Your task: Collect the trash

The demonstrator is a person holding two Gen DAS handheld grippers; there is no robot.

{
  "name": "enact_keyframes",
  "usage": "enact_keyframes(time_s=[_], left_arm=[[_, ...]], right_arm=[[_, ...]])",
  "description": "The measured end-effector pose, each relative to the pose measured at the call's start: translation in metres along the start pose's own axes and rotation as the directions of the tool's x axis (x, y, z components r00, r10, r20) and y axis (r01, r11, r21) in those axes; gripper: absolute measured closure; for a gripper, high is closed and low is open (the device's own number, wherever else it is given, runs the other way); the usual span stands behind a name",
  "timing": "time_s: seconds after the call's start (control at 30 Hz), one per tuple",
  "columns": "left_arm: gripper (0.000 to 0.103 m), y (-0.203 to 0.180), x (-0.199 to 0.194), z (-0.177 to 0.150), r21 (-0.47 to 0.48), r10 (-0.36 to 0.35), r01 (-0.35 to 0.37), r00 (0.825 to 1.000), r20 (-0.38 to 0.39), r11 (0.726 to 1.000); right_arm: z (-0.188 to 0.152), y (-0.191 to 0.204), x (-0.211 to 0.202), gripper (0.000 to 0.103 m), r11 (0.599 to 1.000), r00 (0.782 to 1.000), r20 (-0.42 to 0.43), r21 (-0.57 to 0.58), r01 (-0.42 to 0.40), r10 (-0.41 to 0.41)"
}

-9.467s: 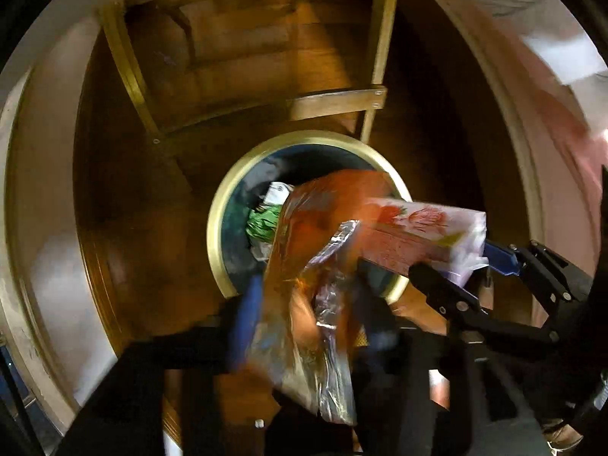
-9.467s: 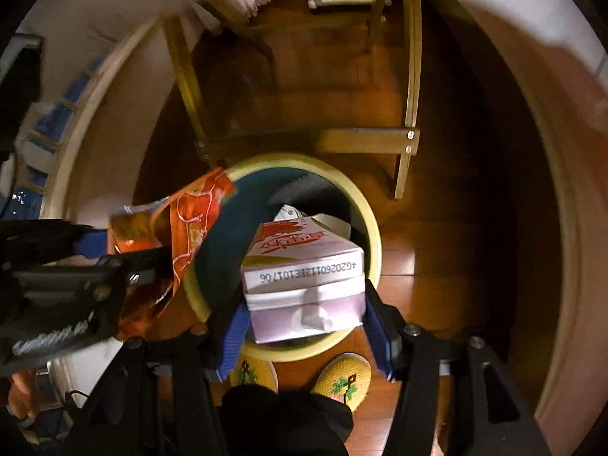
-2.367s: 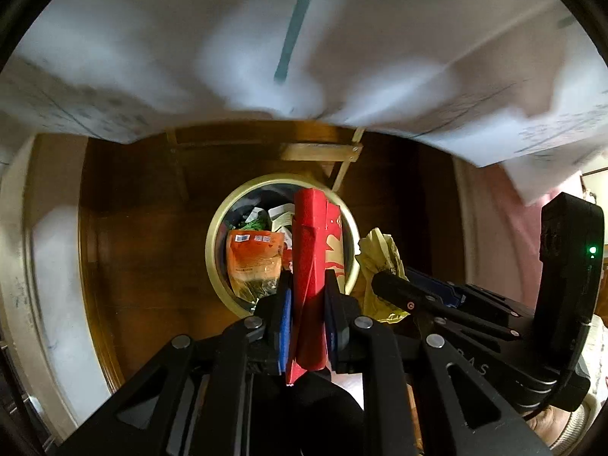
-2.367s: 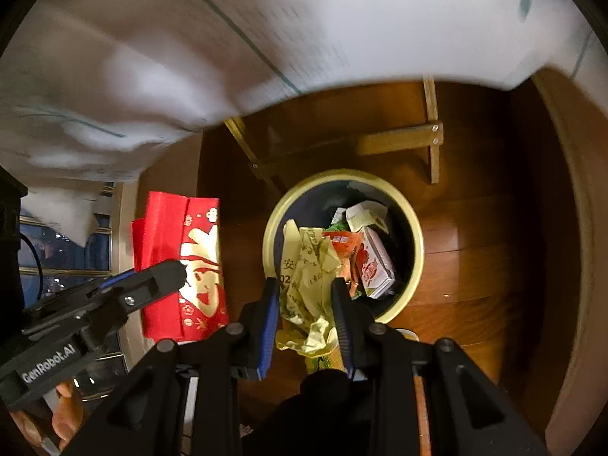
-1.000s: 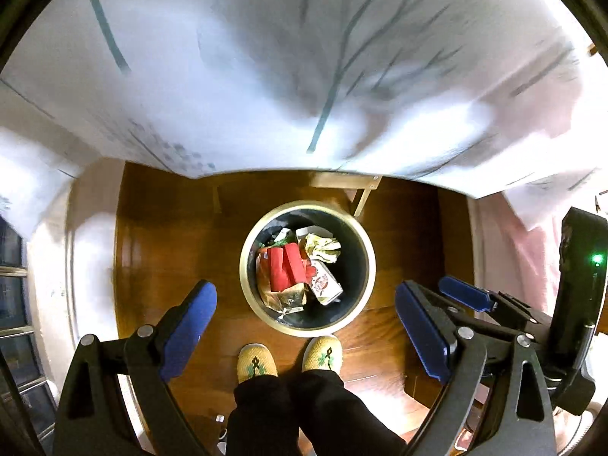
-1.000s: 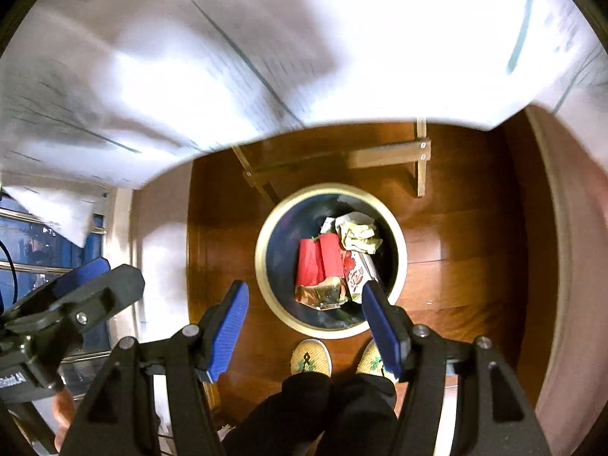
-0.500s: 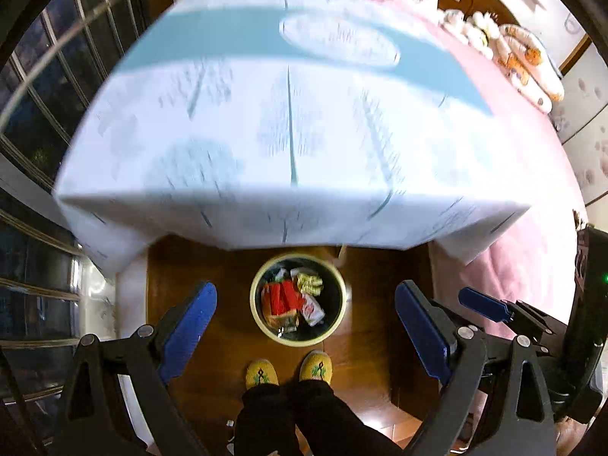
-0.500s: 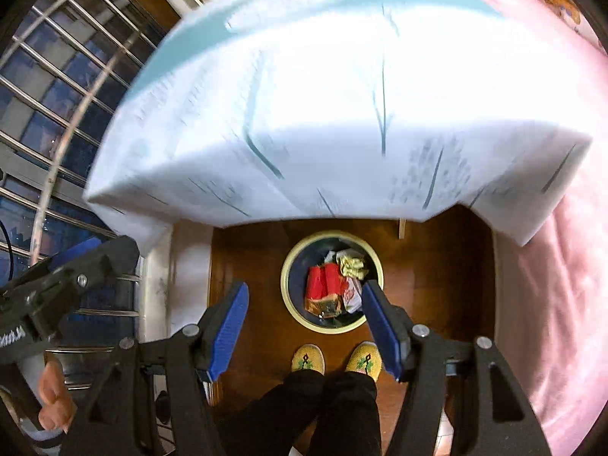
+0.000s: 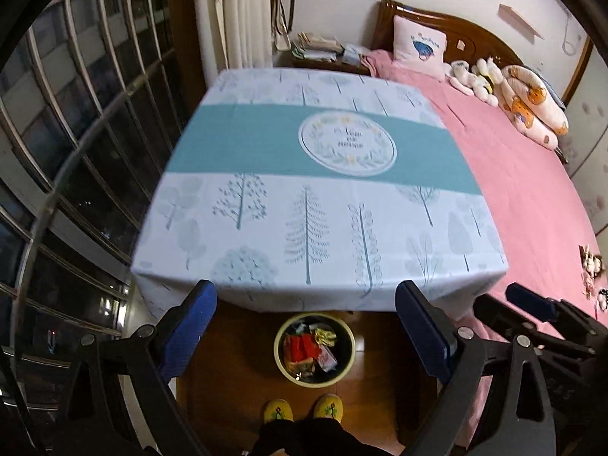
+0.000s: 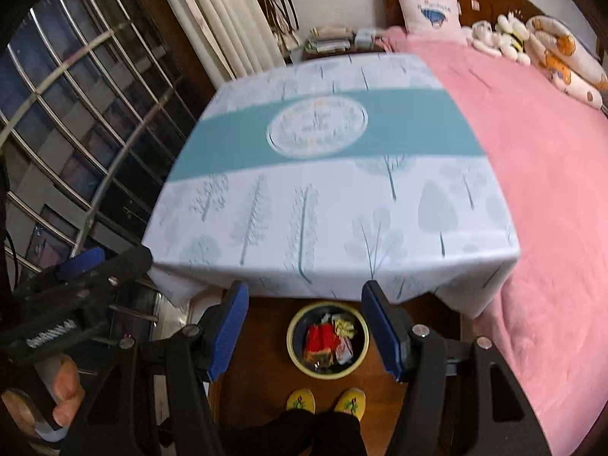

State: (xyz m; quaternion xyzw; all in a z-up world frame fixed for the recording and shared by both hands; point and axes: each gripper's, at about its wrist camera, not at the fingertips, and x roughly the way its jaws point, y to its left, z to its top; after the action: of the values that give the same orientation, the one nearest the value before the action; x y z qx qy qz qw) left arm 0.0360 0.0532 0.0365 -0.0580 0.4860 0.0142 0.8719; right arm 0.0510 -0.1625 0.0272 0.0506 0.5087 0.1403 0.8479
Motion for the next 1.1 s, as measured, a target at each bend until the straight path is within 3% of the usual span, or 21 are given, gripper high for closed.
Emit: enact_keyframes(time_s=[0.17,0.37,1.1], left_arm=[[0.009,-0.001,-0.012,0.002,0.003,0.047,-0.047,0.998,0.045,0.999],[0.009,-0.004,-0.013,-0.002,0.0,0.077,-0.078,0.996,0.046,0.997],[0.009,-0.018,-0.019,-0.012,0.018,0.101,-0.102,0.992,0.079,0.995]], right_arm=[[0.007,0.012,-0.016,0.041,0.998,0.998,0.062,-0.051,0.029,-0.026],[0.009,0.015,-0.021,0.041,0.997,0.995,0.091,-0.061,0.046,-0.041],[0.0,0.016,-0.025,0.041,0.997,0.994,0.1,-0.068,0.042,-0.035]])
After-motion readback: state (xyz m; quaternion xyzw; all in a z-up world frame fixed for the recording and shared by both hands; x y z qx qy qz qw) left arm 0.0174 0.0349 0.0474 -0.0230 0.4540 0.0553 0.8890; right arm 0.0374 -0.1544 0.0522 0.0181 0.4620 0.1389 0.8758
